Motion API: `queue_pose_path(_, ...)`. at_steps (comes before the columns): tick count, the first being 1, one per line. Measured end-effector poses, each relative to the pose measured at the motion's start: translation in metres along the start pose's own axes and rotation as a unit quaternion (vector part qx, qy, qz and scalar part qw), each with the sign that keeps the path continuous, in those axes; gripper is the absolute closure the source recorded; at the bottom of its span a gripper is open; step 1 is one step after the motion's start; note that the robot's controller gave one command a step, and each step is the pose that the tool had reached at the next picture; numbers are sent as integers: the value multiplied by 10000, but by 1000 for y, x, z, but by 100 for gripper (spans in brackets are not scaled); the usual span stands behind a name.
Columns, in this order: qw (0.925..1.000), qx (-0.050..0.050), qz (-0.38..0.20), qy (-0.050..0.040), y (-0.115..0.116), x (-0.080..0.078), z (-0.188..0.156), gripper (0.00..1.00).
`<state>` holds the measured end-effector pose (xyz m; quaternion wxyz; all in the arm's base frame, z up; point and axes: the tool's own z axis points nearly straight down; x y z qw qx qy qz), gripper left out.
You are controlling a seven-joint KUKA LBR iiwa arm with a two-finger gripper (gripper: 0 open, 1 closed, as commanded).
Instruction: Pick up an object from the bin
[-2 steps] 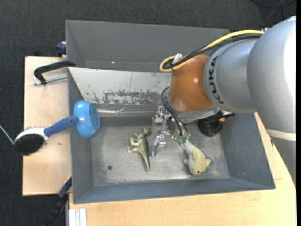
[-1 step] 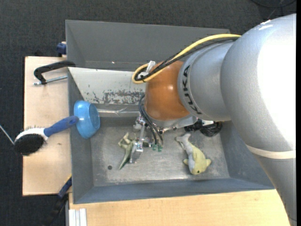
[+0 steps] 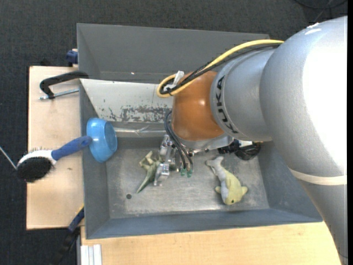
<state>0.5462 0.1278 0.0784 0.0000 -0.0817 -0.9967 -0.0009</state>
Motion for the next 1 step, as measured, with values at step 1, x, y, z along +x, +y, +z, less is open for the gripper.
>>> queue_pose_path(1,10000,-22,50,-51,9,22,-128,100)
